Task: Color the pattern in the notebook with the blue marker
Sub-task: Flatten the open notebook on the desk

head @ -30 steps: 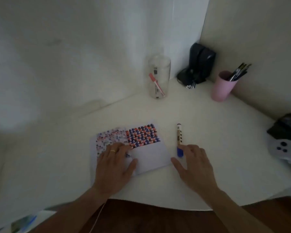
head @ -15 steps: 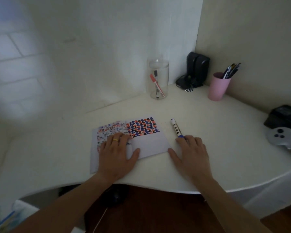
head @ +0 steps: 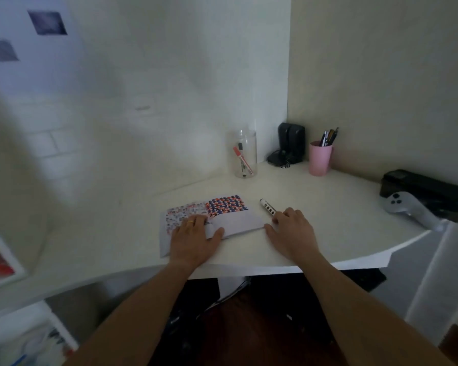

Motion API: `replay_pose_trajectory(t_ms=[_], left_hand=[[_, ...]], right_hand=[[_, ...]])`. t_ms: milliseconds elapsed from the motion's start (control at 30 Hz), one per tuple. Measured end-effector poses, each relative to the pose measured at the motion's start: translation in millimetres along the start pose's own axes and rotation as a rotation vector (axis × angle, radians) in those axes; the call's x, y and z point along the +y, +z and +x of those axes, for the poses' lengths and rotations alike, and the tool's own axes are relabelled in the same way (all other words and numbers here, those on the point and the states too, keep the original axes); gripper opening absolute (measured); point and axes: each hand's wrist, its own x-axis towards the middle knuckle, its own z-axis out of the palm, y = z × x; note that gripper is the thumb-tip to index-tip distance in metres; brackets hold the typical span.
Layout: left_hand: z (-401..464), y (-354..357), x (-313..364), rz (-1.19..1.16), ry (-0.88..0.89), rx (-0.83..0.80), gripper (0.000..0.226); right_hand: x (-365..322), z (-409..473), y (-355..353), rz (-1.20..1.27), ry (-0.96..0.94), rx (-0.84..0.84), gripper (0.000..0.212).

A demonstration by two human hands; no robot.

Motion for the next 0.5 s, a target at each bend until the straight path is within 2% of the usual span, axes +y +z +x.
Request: replay_pose_trajectory(t_ms=[300, 500], left_hand=[[2, 2, -2, 0.007, 0.000, -0.028, 0.063], [10, 15, -8, 0.121, 0.132, 0.063, 0.053]], right_hand=[[-2, 3, 1, -0.018, -0.011, 0.004, 0.037], [2, 9, 10, 0.003, -0.012, 0.017, 0.043]])
